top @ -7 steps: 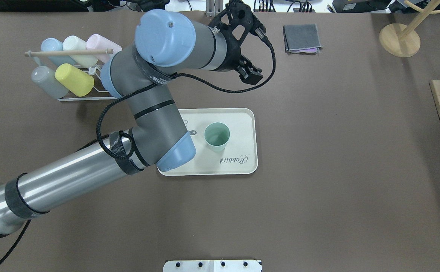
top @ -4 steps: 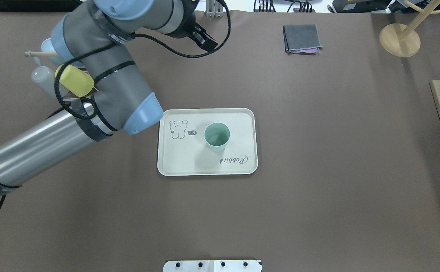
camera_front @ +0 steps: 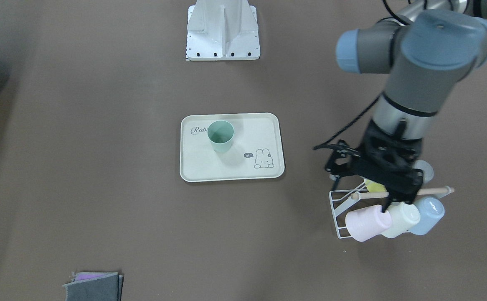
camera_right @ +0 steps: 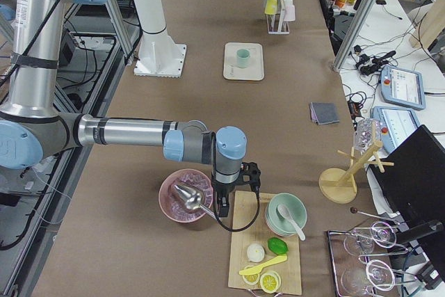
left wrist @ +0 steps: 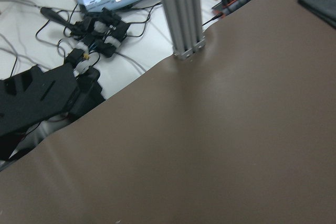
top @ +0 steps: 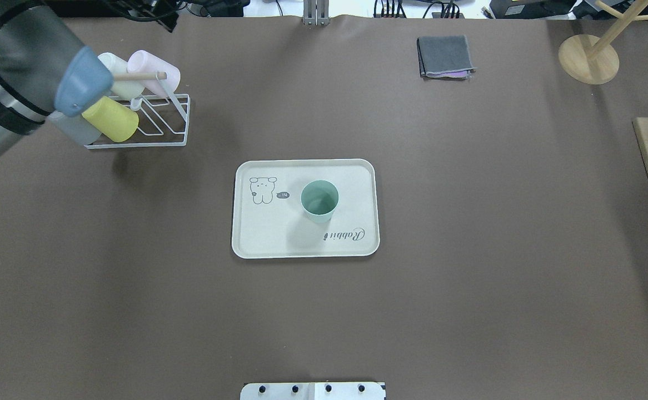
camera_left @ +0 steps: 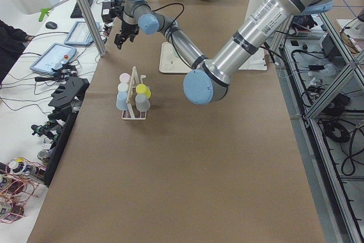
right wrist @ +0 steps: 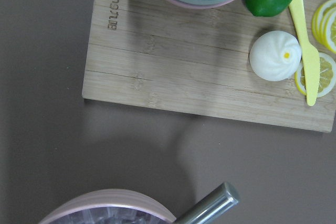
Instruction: Pick up and place green cup on tray
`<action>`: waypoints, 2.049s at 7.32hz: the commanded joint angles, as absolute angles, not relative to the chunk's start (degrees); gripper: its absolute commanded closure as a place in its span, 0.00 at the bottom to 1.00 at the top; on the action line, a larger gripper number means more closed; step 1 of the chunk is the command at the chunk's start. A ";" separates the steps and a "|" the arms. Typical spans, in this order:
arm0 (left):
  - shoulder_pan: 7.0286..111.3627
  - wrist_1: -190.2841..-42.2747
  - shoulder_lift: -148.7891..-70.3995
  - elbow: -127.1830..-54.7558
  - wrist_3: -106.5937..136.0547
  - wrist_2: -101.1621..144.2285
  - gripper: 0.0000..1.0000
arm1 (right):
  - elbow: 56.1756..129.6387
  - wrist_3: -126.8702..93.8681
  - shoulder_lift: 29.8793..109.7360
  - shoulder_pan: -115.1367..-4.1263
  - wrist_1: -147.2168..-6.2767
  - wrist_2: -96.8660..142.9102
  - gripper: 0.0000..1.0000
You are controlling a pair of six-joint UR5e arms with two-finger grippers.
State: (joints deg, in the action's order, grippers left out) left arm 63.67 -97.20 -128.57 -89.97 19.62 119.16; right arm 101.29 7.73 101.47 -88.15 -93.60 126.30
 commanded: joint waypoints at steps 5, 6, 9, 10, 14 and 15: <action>84.19 -97.38 -96.55 -93.25 18.72 138.78 0.02 | 101.34 7.65 101.51 -88.15 -93.60 126.30 0.00; 86.20 -97.30 -93.55 -93.51 18.63 138.95 0.02 | 101.34 7.65 101.51 -88.15 -93.60 126.30 0.00; 89.99 -96.94 -90.88 -89.04 7.58 138.34 0.02 | 101.51 7.65 101.51 -88.15 -93.60 126.30 0.00; 90.00 -97.29 -90.53 -88.86 7.56 138.25 0.02 | 101.51 7.65 101.51 -88.15 -93.60 126.30 0.00; 93.15 -96.77 -90.35 -87.80 7.47 138.69 0.02 | 101.60 7.65 101.51 -88.15 -93.60 126.30 0.00; 93.16 -96.77 -89.92 -87.98 7.56 138.78 0.02 | 101.60 7.65 101.51 -88.15 -93.60 126.30 0.00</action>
